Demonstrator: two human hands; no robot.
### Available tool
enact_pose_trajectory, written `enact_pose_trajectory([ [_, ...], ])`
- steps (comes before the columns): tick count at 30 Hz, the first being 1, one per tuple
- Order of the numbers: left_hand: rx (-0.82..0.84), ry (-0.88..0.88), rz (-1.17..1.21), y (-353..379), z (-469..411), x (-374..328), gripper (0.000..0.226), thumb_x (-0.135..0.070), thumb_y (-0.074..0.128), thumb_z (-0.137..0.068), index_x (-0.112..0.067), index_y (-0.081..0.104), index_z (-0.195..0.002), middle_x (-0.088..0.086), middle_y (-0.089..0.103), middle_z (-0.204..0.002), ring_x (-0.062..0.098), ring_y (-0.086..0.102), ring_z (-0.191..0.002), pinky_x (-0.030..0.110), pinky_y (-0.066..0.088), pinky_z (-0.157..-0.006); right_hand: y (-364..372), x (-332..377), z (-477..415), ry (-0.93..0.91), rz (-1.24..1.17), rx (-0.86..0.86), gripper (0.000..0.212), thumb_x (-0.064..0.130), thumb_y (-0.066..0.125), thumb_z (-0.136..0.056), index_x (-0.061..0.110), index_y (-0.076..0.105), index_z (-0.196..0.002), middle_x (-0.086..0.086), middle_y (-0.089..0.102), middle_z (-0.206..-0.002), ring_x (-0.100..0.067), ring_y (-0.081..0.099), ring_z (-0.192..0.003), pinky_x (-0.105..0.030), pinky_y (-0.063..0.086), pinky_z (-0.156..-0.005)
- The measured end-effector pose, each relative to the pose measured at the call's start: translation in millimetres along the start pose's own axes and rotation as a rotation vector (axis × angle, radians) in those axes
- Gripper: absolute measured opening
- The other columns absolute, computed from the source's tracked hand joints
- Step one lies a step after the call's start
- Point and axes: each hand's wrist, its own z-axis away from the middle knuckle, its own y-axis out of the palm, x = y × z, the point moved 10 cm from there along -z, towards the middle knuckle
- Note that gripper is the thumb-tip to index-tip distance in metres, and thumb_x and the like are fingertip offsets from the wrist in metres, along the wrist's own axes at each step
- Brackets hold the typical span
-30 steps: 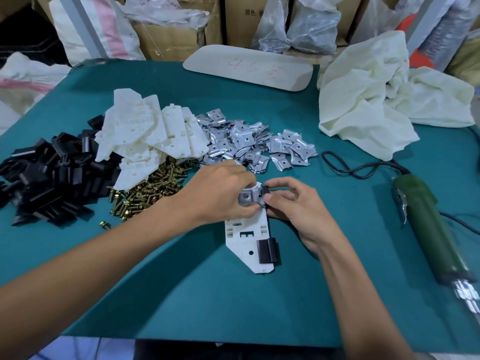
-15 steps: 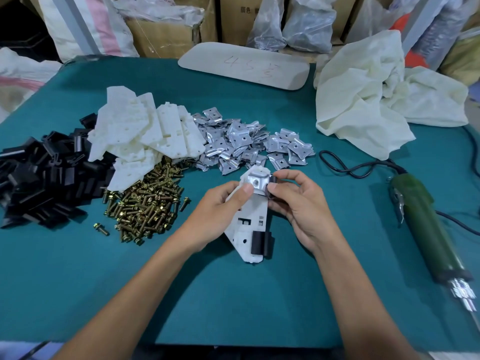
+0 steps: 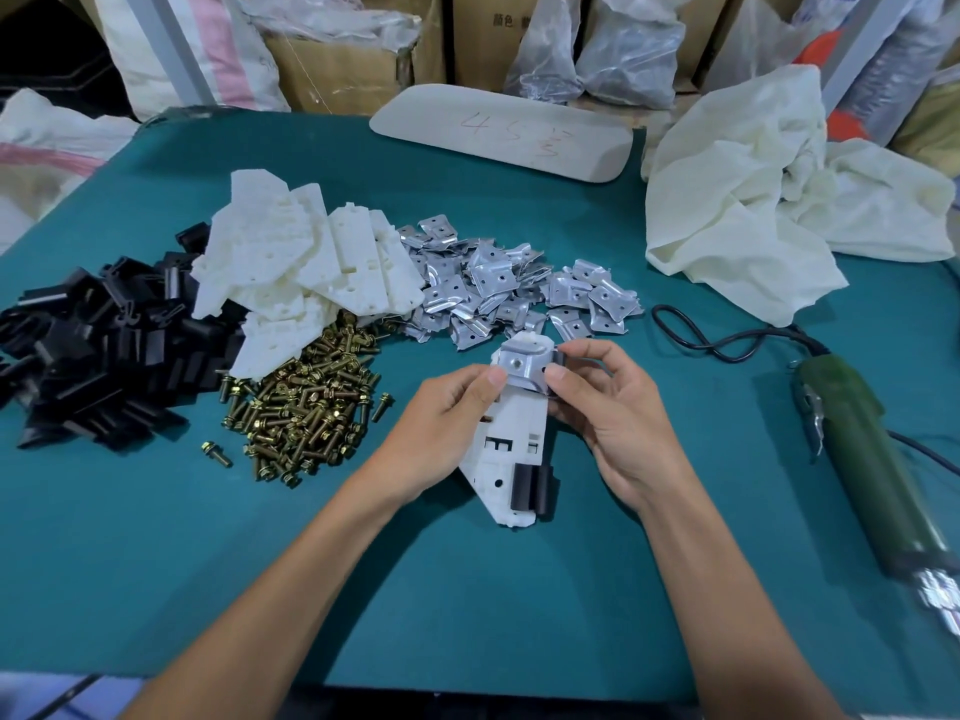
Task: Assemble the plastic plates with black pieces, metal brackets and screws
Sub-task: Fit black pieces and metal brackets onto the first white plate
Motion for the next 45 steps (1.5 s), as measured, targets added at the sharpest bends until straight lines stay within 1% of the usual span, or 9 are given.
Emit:
enact_pose_trajectory([
  [5,0.063,0.015,-0.101,5,1,0,0.055,-0.052,0.038,-0.102,-0.004,0.066,-0.102,0.022,0.068,-0.101,0.014,0.059,-0.086,0.039,0.048,-0.08,-1,3,-1,-0.037,0.004,-0.013,0.027,0.01,0.08,-0.076,0.014,0.066,-0.099,-0.009,0.069,-0.099,-0.02,0.066,-0.085,-0.03,0.058,-0.074],
  [9,0.03,0.057,-0.362,3,0,-5,0.048,-0.061,0.033,-0.1,-0.028,0.055,-0.072,-0.006,0.056,-0.075,0.003,0.051,-0.073,0.02,0.035,-0.069,-19,4,-3,-0.058,0.151,-0.1,0.017,0.006,0.08,-0.085,0.019,0.072,-0.092,-0.002,0.074,-0.092,-0.017,0.067,-0.085,-0.033,0.057,-0.079],
  [11,-0.084,0.163,-0.548,-12,-11,-22,0.039,-0.049,0.037,-0.105,-0.029,0.063,-0.084,-0.008,0.059,-0.081,0.003,0.05,-0.081,0.013,0.031,-0.073,-27,11,-3,-0.133,0.437,-0.172,0.01,0.019,0.082,-0.086,0.023,0.073,-0.084,0.007,0.075,-0.084,-0.009,0.069,-0.077,-0.027,0.055,-0.074],
  [14,-0.167,0.26,-0.752,-26,-39,-43,0.019,-0.029,0.055,-0.101,-0.019,0.069,-0.109,-0.006,0.067,-0.098,0.014,0.053,-0.098,0.026,0.04,-0.089,-28,19,-1,-0.221,0.735,-0.242,0.011,0.037,0.078,-0.088,0.029,0.075,-0.081,0.008,0.075,-0.087,-0.009,0.069,-0.082,-0.029,0.054,-0.079],
  [21,-0.323,0.219,-0.858,-49,-96,-65,0.032,-0.029,0.065,-0.093,-0.013,0.061,-0.121,0.003,0.068,-0.108,0.027,0.051,-0.111,0.036,0.041,-0.093,-32,18,-2,-0.211,0.64,-0.243,0.005,0.028,0.072,-0.093,0.028,0.074,-0.088,0.016,0.074,-0.085,-0.005,0.067,-0.083,-0.02,0.051,-0.077],
  [26,-0.173,0.124,-1.1,-48,-133,-57,0.056,-0.035,0.067,-0.088,-0.015,0.047,-0.136,0.005,0.068,-0.113,0.033,0.05,-0.117,0.042,0.038,-0.098,-33,16,-5,-0.203,0.631,-0.238,0.006,0.029,0.071,-0.093,0.029,0.073,-0.088,0.019,0.073,-0.085,-0.004,0.067,-0.083,-0.017,0.05,-0.075],
  [35,-0.145,0.243,-1.351,-28,-140,-62,0.061,-0.045,0.069,-0.081,-0.016,0.047,-0.13,0.003,0.07,-0.095,0.031,0.056,-0.107,0.041,0.034,-0.09,-30,18,-3,-0.203,0.624,-0.217,0.01,0.028,0.069,-0.095,0.031,0.072,-0.086,0.022,0.072,-0.084,0.0,0.065,-0.081,-0.017,0.048,-0.075],
  [41,-0.27,0.277,-1.258,-37,-80,-83,0.057,-0.046,0.058,-0.082,-0.014,0.051,-0.128,0.002,0.069,-0.075,0.029,0.06,-0.094,0.04,0.037,-0.091,-33,17,-4,-0.2,0.58,-0.215,0.009,0.027,0.068,-0.095,0.03,0.073,-0.088,0.021,0.072,-0.085,0.002,0.063,-0.08,-0.017,0.047,-0.075],
  [45,-0.279,0.038,-1.222,-52,-12,-55,0.065,-0.069,0.045,-0.092,-0.016,0.046,-0.13,0.003,0.071,-0.072,0.032,0.067,-0.089,0.042,0.046,-0.091,-27,18,-4,-0.214,0.607,-0.195,0.01,0.025,0.068,-0.095,0.031,0.073,-0.087,0.021,0.073,-0.087,0.0,0.065,-0.082,-0.021,0.05,-0.078],
])
